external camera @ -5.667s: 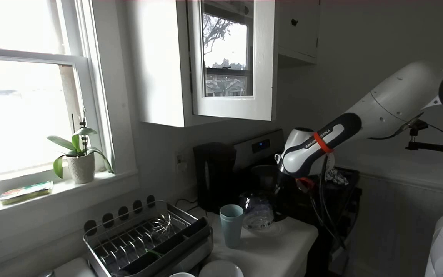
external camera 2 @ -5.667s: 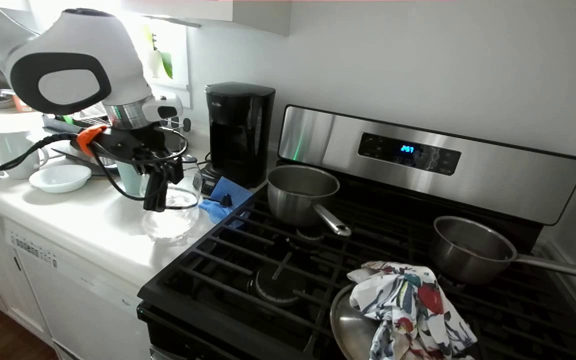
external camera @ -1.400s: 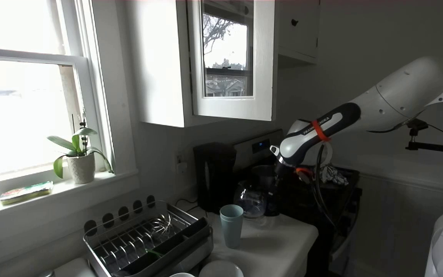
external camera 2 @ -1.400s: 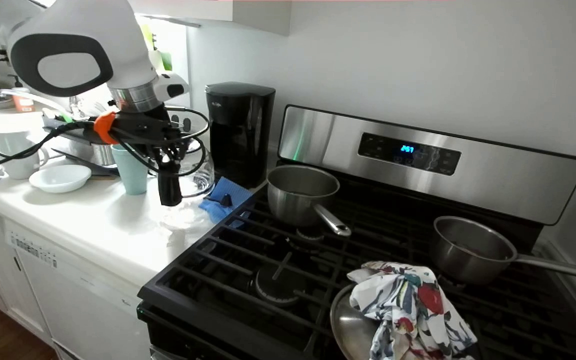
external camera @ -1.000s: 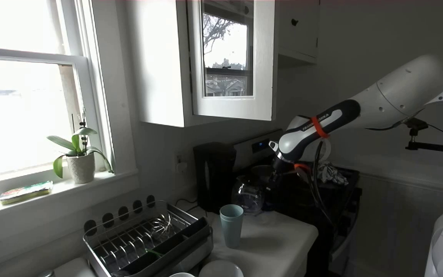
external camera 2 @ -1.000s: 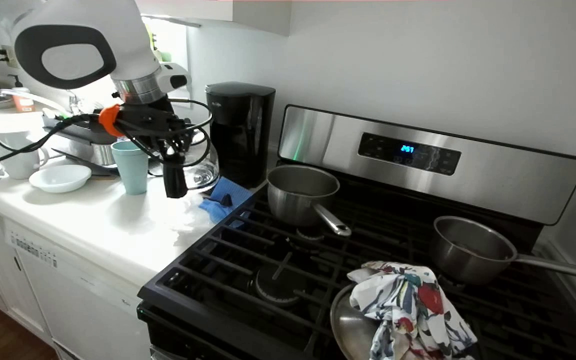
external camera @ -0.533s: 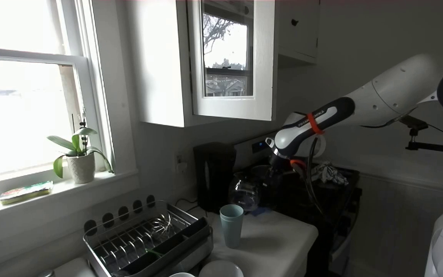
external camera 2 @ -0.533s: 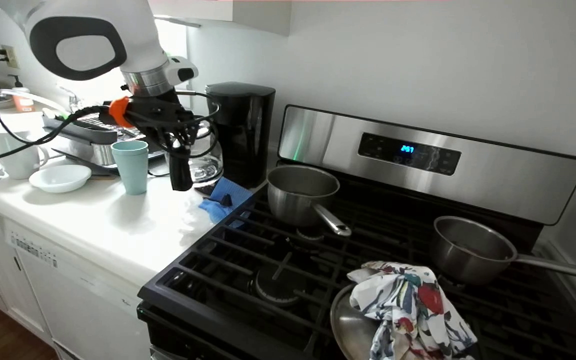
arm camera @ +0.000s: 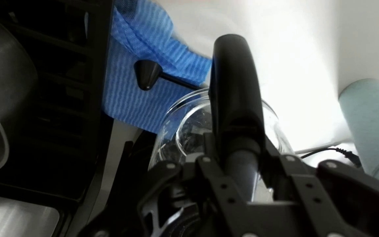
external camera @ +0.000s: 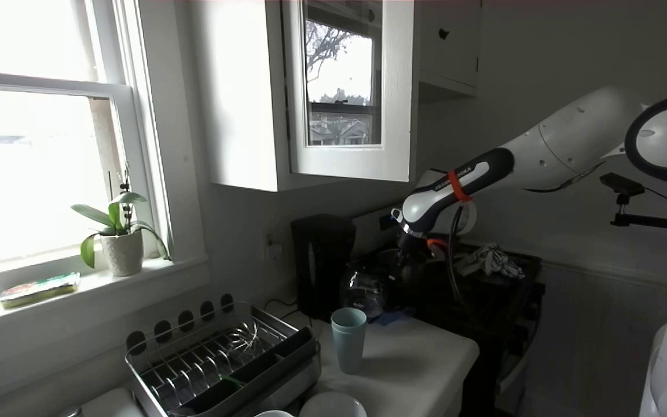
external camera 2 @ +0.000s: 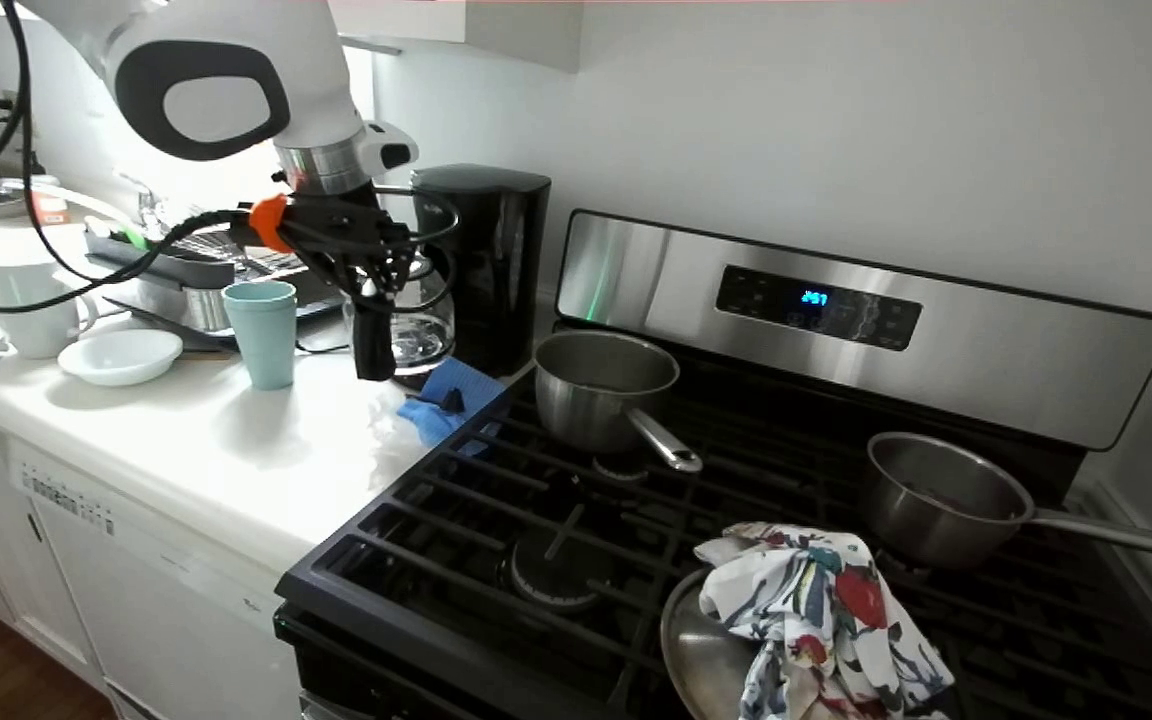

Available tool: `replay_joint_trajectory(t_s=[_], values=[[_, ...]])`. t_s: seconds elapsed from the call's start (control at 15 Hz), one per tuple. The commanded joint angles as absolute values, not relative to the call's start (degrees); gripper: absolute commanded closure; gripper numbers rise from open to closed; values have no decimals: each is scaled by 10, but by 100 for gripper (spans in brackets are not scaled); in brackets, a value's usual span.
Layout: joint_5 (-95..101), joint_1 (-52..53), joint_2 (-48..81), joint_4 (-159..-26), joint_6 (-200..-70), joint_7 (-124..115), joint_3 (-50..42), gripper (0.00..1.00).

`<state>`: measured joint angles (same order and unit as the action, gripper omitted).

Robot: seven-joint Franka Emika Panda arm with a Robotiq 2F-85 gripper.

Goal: Put the kettle on the container

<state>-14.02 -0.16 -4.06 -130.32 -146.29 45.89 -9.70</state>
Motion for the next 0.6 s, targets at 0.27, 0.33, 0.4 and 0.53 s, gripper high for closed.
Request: replay_joint_trajectory(t_s=[0.27,0.33,0.4,0.53], values=[[-174,-19,16,-1227,-1445,430,-73,92],[-173,-21,22,-1219,-1446,424,-70,92],[-172,-22,29,-1210,-1444,418,-67,92],[-166,-26,48,-1189,-1441,401,-61,92]])
